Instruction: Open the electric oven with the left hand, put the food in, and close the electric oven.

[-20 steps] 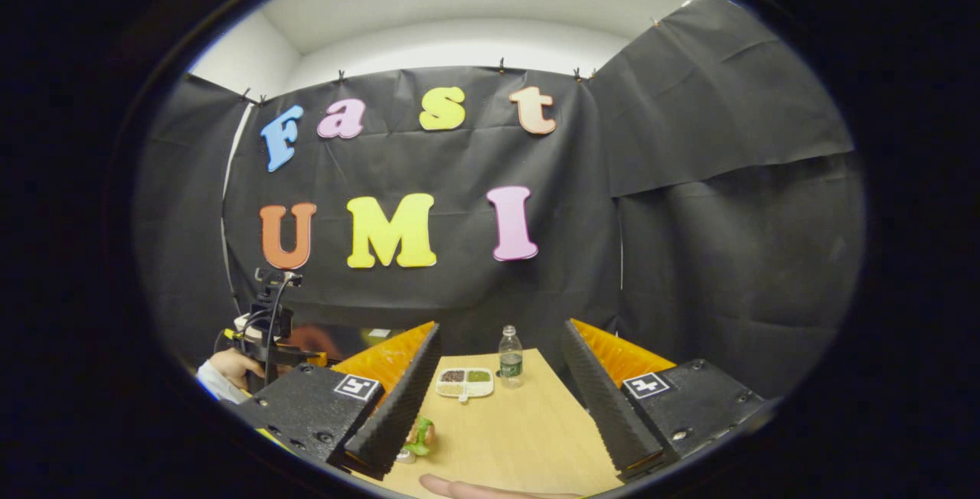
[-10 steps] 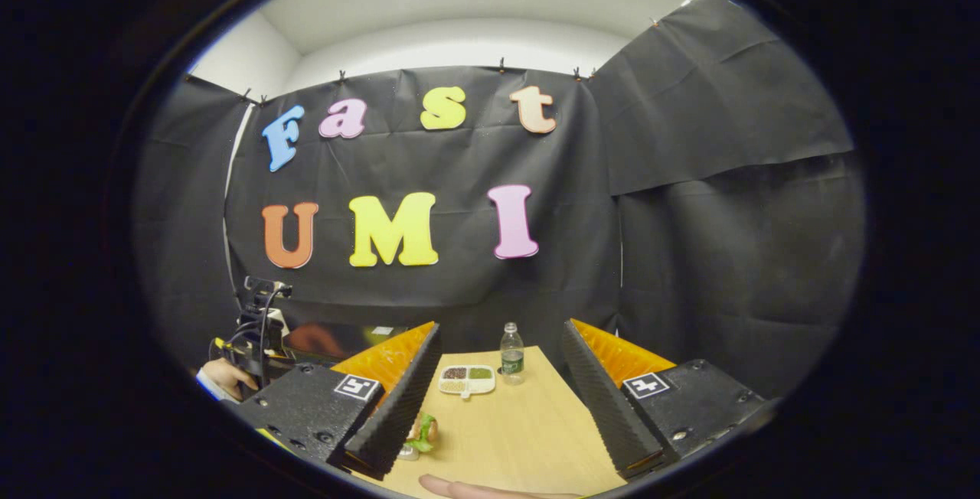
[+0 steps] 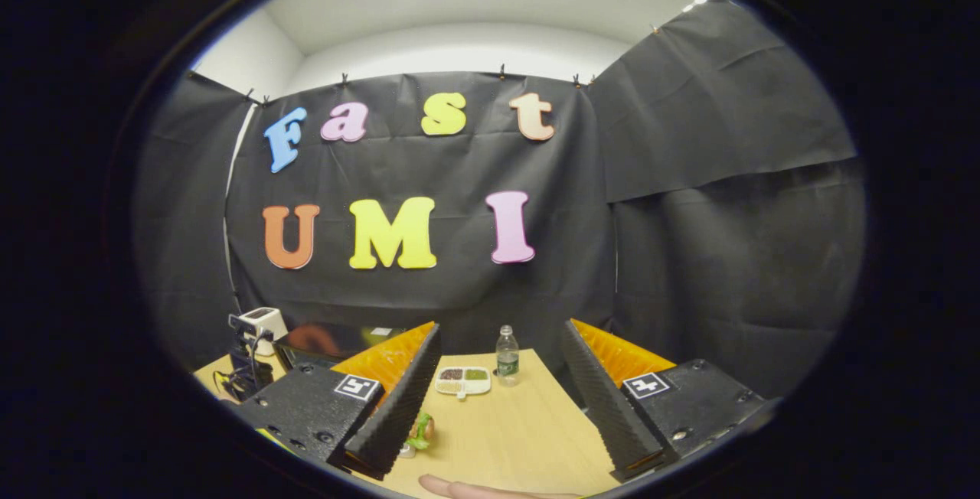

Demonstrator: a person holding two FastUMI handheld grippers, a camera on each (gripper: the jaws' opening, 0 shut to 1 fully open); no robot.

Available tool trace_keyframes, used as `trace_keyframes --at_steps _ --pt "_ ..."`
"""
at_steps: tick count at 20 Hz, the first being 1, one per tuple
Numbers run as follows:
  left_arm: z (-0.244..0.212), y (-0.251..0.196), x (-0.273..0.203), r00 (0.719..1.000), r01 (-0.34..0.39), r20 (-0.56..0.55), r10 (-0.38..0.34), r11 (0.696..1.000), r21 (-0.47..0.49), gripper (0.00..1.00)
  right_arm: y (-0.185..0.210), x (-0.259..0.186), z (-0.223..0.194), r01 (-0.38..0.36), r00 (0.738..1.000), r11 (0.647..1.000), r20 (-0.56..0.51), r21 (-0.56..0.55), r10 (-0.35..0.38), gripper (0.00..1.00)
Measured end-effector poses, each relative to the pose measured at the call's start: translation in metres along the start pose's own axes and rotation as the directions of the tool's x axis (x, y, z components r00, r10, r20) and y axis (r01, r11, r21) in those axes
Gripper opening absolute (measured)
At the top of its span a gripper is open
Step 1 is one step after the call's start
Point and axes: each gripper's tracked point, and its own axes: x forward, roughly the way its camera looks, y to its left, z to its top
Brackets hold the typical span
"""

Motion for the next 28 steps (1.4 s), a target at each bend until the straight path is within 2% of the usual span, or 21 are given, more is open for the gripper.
trace_keyframes --at_steps 4,7,9,14,18,22,23,24,25,26,28 --pt "-0.043 0.001 0.008 0.999 -0.033 -0.026 0.032 0.999 -0.021 0.94 0.001 -0.005 0.007 -0.006 1.0 1.0 0.006 -0.013 0.006 1.0" --pt "-0.077 0.002 0.02 0.995 -0.033 -0.095 0.03 0.999 -0.034 0.93 0.003 -0.007 0.009 -0.008 1.0 1.0 0.008 -0.022 0.008 1.0" --pt "-0.067 0.003 0.017 0.999 -0.03 -0.015 0.03 0.999 -0.025 0.92 0.006 -0.011 0.008 -0.018 1.0 1.0 0.007 -0.021 0.019 1.0" --pt "-0.065 0.0 0.015 1.0 -0.026 0.012 0.026 1.0 -0.017 0.93 0.007 -0.014 0.006 -0.02 1.0 1.0 -0.007 -0.017 0.02 1.0" --pt "-0.042 0.005 -0.005 0.997 -0.031 0.076 0.032 0.999 -0.009 0.93 0.008 -0.013 0.008 -0.017 1.0 1.0 -0.009 -0.024 0.017 1.0" --pt "0.008 0.009 -0.055 0.982 -0.019 0.188 0.023 0.999 -0.027 0.93 0.005 -0.003 0.002 -0.012 1.0 1.0 -0.02 -0.016 0.012 1.0" --pt "0.023 0.012 -0.071 0.974 -0.019 0.226 0.024 0.999 -0.026 0.93 0.004 0.002 -0.003 -0.01 0.999 1.0 -0.036 -0.013 0.01 1.0" --pt "0.039 0.015 -0.088 0.964 -0.023 0.265 0.028 0.999 -0.024 0.92 0.005 0.008 -0.009 -0.013 0.998 1.0 -0.059 -0.013 0.012 0.91" --pt "0.054 0.017 -0.106 0.951 -0.022 0.307 0.028 1.0 -0.023 0.93 0.007 0.015 -0.017 -0.022 0.996 1.0 -0.087 -0.015 0.021 0.91" --pt "0.07 0.018 -0.125 0.936 -0.024 0.351 0.03 0.999 -0.023 0.92 0.008 0.022 -0.023 -0.032 0.993 0.999 -0.111 -0.011 0.031 1.0" --pt "0.092 0.023 -0.158 0.907 -0.029 0.419 0.039 0.999 -0.03 0.92 0.011 0.037 -0.034 -0.05 0.988 0.999 -0.148 0.007 0.05 1.0"
